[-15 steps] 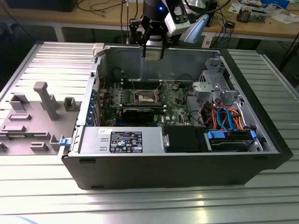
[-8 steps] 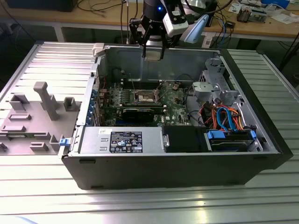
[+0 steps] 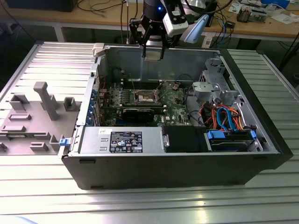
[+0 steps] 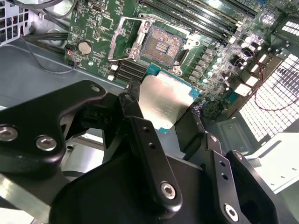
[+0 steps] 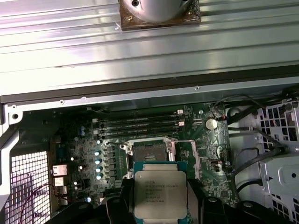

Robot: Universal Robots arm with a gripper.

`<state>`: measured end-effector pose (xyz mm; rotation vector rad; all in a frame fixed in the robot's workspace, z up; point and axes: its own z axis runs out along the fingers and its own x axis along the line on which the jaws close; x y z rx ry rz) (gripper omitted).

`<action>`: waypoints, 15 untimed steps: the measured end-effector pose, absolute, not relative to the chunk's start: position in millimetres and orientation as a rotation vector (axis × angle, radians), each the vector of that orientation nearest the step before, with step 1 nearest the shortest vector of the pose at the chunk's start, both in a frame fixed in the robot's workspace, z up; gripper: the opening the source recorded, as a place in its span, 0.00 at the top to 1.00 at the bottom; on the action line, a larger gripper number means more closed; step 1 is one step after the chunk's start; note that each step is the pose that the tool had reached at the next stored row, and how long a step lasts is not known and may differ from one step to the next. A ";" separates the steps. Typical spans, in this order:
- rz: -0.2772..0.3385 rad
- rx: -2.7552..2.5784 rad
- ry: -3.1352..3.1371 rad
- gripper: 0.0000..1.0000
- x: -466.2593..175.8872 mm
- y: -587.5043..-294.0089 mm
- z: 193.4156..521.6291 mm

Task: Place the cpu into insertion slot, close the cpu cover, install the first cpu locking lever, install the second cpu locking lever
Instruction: 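Place the cpu into insertion slot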

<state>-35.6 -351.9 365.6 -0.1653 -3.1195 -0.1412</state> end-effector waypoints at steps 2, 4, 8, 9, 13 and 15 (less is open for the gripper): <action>-0.141 -0.170 -3.119 0.46 -35.5 -351.9 365.6; -0.141 -0.174 -3.119 0.46 -35.5 -351.9 365.6; -0.141 -0.178 -3.119 0.46 -35.6 -351.9 365.6; -0.141 -0.178 -3.119 0.46 -35.6 -351.9 365.6; -0.141 -0.178 -3.119 0.46 -35.5 -351.9 365.6; -0.141 -0.179 -3.119 0.46 -35.5 -351.9 365.6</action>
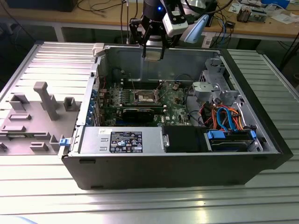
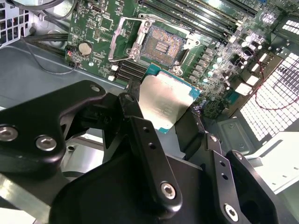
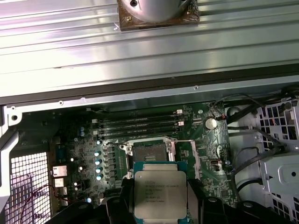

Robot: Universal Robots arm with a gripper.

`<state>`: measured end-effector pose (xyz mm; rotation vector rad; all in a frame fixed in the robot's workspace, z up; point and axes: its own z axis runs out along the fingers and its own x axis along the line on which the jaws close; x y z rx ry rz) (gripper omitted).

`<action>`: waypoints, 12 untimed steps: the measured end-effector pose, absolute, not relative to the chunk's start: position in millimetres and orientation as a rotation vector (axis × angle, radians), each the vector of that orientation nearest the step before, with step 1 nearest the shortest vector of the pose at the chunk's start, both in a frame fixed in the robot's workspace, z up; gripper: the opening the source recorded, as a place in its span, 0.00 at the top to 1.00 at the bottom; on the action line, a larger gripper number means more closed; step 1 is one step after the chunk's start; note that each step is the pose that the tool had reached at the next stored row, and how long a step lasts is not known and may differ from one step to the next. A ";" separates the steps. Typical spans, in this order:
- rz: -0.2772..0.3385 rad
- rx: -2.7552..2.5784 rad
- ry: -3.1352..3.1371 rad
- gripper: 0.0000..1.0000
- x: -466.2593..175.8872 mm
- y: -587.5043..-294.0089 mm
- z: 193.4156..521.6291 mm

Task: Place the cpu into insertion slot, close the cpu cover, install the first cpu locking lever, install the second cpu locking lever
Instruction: 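Place the cpu into insertion slot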

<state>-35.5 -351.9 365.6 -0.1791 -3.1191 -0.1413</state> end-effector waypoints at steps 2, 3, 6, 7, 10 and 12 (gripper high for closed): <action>-0.141 -0.182 -3.119 0.46 -35.5 -351.9 365.6; -0.141 -0.185 -3.119 0.46 -35.5 -351.9 365.6; -0.141 -0.195 -3.119 0.46 -35.5 -351.9 365.6; -0.141 -0.197 -3.118 0.46 -35.6 -351.9 365.6; -0.142 -0.206 -3.118 0.46 -35.6 -351.9 365.6; -0.142 -0.208 -3.118 0.46 -35.6 -351.9 365.6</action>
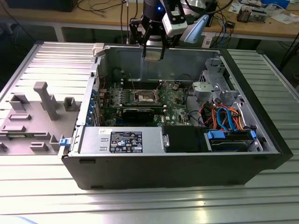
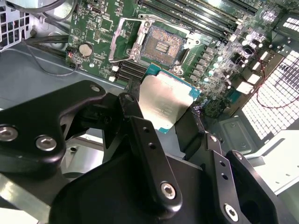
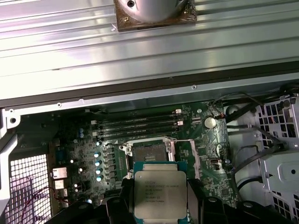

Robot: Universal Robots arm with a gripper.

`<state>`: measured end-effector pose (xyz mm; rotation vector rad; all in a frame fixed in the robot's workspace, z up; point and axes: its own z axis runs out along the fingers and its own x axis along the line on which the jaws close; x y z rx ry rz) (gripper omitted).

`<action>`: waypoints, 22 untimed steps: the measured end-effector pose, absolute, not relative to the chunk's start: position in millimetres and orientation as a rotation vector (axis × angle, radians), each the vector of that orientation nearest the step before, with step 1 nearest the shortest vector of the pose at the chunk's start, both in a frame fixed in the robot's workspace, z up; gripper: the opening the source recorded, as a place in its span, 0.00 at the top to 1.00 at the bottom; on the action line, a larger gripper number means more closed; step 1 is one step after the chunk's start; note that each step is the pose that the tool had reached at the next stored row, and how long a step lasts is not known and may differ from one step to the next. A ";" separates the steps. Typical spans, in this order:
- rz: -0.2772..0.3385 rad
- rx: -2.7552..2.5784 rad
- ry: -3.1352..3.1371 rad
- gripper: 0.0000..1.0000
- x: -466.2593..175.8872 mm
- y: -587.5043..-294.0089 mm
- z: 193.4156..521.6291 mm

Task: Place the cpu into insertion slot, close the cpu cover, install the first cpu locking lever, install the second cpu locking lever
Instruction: 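Place the cpu into insertion slot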

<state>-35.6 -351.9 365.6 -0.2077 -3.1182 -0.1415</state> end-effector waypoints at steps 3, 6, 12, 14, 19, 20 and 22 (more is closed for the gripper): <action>-0.142 -0.211 -3.118 0.46 -35.6 -351.9 365.6; -0.142 -0.214 -3.118 0.46 -35.5 -351.9 365.6; -0.142 -0.221 -3.118 0.46 -35.6 -351.9 365.6; -0.142 -0.223 -3.118 0.46 -35.5 -351.9 365.6; -0.142 -0.228 -3.117 0.46 -35.5 -351.9 365.6; -0.142 -0.230 -3.117 0.46 -35.6 -351.9 365.6; -0.142 -0.233 -3.117 0.46 -35.5 -351.9 365.6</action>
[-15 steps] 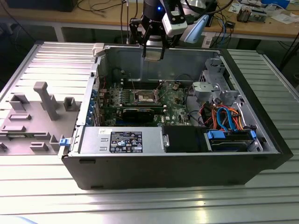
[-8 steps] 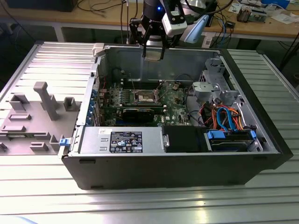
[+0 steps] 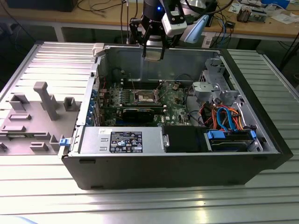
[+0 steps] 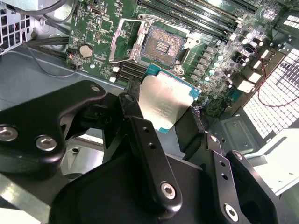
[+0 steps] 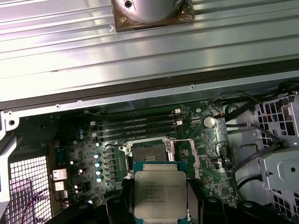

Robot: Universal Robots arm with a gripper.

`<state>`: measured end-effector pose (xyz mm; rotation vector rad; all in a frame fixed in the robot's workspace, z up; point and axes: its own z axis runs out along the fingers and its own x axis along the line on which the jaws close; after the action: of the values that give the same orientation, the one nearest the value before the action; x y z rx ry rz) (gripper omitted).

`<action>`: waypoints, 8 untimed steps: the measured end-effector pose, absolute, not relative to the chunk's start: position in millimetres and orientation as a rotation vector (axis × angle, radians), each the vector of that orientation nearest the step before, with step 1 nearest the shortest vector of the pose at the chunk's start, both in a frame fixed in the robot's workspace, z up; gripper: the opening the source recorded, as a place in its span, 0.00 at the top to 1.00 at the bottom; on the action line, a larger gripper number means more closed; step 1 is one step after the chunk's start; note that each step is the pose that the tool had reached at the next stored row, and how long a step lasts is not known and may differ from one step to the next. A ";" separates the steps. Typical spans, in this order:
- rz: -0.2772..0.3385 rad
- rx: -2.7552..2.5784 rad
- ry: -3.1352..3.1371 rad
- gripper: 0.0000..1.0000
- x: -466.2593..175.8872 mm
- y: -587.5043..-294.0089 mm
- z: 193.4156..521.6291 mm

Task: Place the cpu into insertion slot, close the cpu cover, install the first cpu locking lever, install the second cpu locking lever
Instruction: 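Place the cpu into insertion slot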

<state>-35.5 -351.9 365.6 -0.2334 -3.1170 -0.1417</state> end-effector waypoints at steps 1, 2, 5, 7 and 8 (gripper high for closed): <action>-0.142 -0.236 -3.117 0.46 -35.6 -351.9 365.6; -0.142 -0.239 -3.117 0.46 -35.6 -351.9 365.6; -0.142 -0.244 -3.117 0.46 -35.5 -351.9 365.6; -0.142 -0.248 -3.116 0.46 -35.6 -351.9 365.6; -0.142 -0.249 -3.116 0.46 -35.6 -351.9 365.6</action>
<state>-35.6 -351.9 365.6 -0.2490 -3.1163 -0.1419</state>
